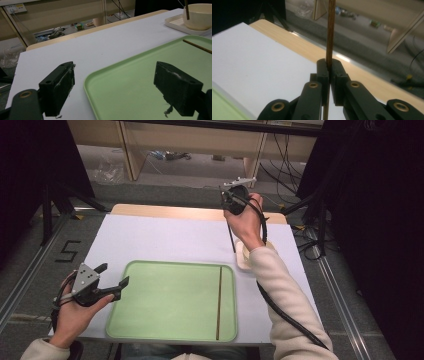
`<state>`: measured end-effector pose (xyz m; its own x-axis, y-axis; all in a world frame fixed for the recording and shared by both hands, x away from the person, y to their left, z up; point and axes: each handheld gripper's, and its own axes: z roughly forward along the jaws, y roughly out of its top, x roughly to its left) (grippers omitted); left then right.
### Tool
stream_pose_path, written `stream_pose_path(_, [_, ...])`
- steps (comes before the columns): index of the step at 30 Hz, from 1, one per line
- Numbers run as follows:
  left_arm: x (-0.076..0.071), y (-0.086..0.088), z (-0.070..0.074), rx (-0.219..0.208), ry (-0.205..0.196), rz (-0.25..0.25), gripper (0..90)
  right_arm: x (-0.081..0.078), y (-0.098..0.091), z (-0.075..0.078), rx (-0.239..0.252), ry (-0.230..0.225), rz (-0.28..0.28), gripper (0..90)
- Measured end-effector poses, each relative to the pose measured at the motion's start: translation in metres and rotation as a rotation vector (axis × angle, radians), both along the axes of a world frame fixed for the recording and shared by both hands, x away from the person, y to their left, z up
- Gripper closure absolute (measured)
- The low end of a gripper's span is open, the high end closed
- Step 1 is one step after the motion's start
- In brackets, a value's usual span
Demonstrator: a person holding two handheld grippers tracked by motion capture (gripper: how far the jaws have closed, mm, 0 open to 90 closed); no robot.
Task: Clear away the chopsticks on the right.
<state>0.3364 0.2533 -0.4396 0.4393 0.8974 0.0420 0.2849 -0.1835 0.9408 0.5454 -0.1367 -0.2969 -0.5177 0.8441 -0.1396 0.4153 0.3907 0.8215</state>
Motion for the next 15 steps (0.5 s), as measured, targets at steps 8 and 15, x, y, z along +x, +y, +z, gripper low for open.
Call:
stream_pose_path(8, [-0.001,-0.001,0.001,-0.012,-0.013,-0.019,16.9,-0.01,-0.002,0.003,0.063,0.153,-0.096,87.4])
stream_pose_path(15, [-0.001,-0.001,0.002,-0.026,-0.033,-0.039,17.1,-0.013,-0.008,-0.003,0.076,0.291,-0.181,87.3])
